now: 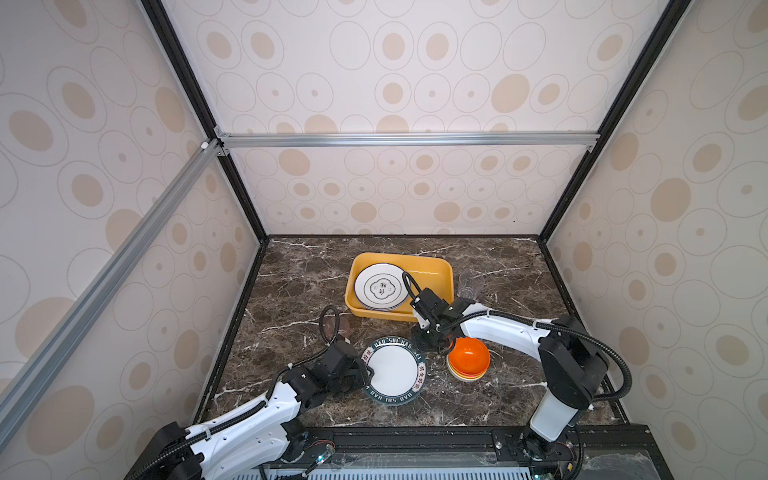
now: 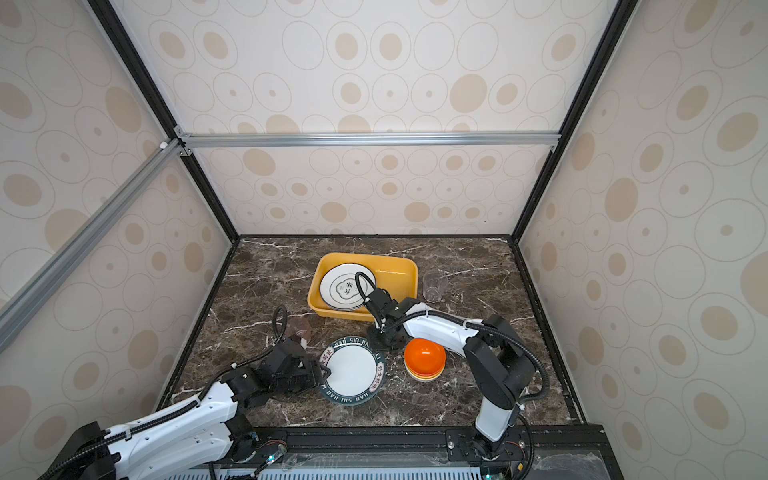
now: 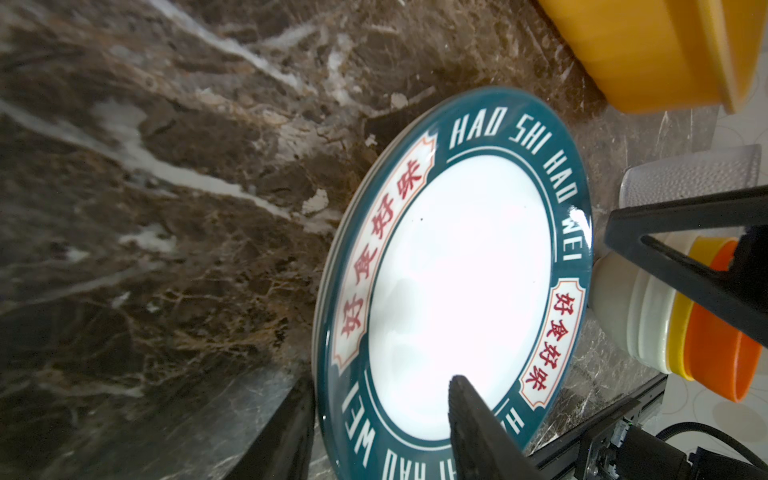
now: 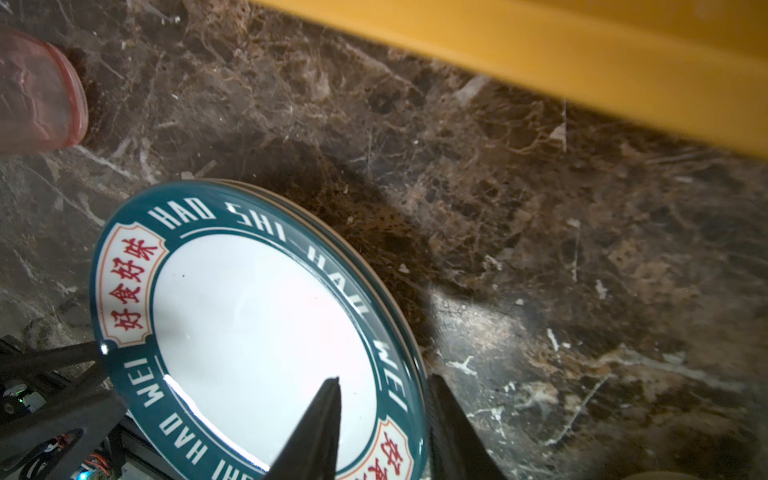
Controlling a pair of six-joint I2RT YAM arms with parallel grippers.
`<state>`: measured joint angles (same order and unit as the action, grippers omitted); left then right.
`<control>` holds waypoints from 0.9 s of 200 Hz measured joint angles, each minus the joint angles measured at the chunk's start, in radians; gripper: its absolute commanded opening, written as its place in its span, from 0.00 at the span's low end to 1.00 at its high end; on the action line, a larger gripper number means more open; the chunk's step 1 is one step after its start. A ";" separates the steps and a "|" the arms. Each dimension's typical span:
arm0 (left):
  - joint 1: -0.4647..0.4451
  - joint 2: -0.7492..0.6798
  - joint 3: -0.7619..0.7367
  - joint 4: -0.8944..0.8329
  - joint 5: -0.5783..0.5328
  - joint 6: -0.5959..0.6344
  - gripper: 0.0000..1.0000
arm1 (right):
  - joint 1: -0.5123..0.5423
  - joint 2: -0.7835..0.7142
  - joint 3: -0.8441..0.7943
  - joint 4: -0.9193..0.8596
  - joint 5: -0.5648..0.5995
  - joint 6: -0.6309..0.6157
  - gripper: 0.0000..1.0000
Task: Place the mixed dishes into the plastic bin
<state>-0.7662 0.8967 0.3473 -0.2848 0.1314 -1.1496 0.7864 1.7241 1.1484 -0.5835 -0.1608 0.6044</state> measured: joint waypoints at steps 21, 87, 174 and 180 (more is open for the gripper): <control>0.000 0.000 -0.001 0.000 0.000 0.000 0.52 | 0.000 0.005 0.000 0.001 -0.003 0.000 0.36; 0.000 0.000 -0.004 0.005 0.000 -0.003 0.52 | 0.000 0.018 0.000 0.009 -0.023 0.000 0.33; 0.000 0.000 -0.007 0.009 0.000 -0.006 0.52 | 0.000 0.023 0.000 0.031 -0.039 0.000 0.30; 0.000 0.000 -0.007 0.010 0.000 -0.006 0.52 | 0.000 0.024 0.000 0.032 -0.044 0.000 0.30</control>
<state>-0.7662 0.8967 0.3401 -0.2752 0.1318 -1.1561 0.7864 1.7481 1.1484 -0.5510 -0.2047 0.6044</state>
